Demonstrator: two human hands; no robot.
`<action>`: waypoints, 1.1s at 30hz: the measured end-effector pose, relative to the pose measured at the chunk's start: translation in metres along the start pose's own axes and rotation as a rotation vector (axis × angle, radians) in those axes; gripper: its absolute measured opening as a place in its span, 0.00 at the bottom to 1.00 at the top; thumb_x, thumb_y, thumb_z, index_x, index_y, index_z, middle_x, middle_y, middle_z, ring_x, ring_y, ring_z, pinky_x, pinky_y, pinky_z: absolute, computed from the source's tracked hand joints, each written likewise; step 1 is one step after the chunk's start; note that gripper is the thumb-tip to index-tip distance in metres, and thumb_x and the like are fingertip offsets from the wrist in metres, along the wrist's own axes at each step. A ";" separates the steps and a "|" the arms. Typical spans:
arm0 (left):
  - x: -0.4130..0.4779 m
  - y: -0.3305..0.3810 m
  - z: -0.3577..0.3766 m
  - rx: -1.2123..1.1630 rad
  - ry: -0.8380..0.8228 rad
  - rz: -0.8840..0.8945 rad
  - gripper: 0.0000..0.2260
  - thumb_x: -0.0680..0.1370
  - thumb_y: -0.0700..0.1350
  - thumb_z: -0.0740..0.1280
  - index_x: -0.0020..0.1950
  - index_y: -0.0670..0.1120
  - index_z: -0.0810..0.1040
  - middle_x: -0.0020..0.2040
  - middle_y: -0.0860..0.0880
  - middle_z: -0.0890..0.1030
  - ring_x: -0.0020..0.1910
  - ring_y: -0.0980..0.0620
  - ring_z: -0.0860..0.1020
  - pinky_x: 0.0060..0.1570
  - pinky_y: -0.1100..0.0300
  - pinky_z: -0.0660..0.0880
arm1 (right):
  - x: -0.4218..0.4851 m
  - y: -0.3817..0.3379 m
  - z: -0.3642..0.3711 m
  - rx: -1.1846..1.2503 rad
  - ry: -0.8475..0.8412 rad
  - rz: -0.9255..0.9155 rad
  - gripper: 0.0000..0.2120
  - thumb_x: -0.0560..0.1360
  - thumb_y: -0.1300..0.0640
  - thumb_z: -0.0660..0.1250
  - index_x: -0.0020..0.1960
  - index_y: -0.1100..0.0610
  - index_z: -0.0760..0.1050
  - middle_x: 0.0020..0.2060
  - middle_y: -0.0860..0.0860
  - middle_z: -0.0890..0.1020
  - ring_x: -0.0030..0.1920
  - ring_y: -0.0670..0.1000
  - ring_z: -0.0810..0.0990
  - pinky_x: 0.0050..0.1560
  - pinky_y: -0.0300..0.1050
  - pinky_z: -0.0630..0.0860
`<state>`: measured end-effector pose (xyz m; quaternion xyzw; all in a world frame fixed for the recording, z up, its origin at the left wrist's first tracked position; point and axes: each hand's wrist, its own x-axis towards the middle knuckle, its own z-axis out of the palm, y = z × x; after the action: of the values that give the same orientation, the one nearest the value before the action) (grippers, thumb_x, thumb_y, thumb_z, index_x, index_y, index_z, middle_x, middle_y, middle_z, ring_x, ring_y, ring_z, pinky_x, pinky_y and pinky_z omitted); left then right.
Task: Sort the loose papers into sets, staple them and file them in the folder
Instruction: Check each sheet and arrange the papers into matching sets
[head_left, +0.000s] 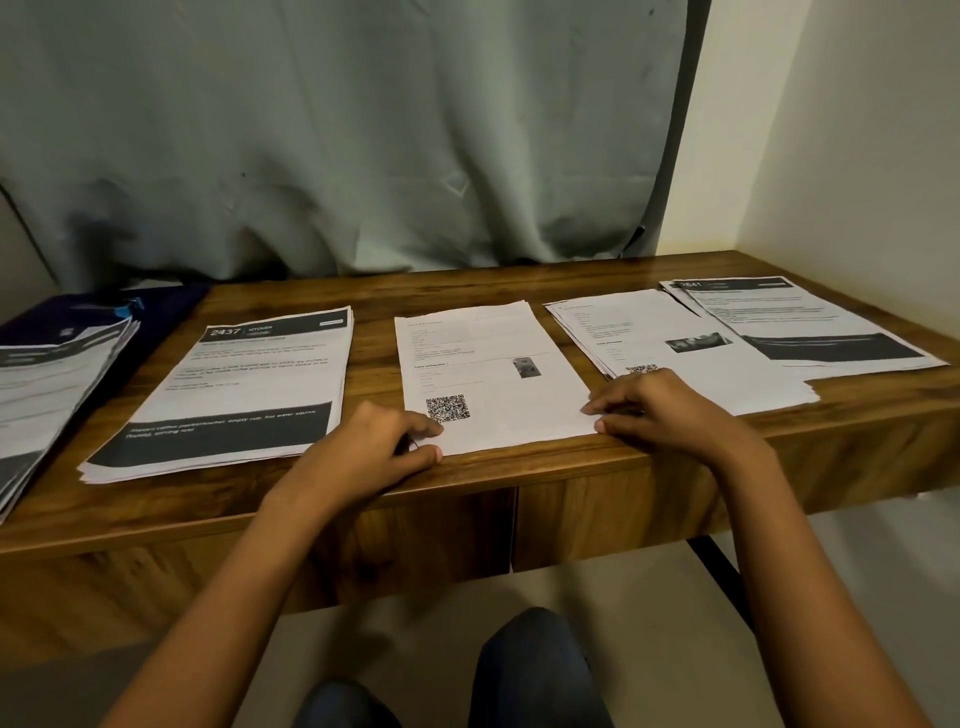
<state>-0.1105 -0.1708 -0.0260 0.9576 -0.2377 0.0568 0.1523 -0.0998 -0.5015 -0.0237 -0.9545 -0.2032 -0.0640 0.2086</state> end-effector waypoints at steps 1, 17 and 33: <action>0.000 0.000 0.000 0.006 0.001 0.000 0.19 0.78 0.54 0.65 0.67 0.51 0.75 0.59 0.51 0.80 0.48 0.60 0.74 0.48 0.68 0.69 | -0.001 0.000 0.001 -0.024 0.012 -0.014 0.14 0.75 0.56 0.70 0.60 0.54 0.80 0.58 0.48 0.81 0.57 0.42 0.76 0.53 0.23 0.65; -0.007 0.004 0.014 0.030 0.105 -0.025 0.13 0.79 0.53 0.62 0.56 0.50 0.81 0.50 0.51 0.82 0.42 0.58 0.74 0.42 0.62 0.71 | -0.005 -0.005 0.007 -0.066 0.057 -0.027 0.11 0.76 0.58 0.68 0.58 0.54 0.81 0.54 0.48 0.83 0.53 0.40 0.77 0.54 0.28 0.68; -0.004 0.004 0.012 0.036 0.094 -0.071 0.18 0.78 0.55 0.64 0.67 0.51 0.75 0.55 0.49 0.81 0.50 0.53 0.78 0.50 0.60 0.75 | 0.008 -0.032 0.016 0.180 0.143 0.293 0.18 0.75 0.51 0.69 0.58 0.62 0.75 0.53 0.56 0.81 0.52 0.54 0.78 0.55 0.53 0.75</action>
<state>-0.1151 -0.1767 -0.0371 0.9643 -0.1950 0.1005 0.1482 -0.1050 -0.4656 -0.0242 -0.9445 -0.0513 -0.0824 0.3140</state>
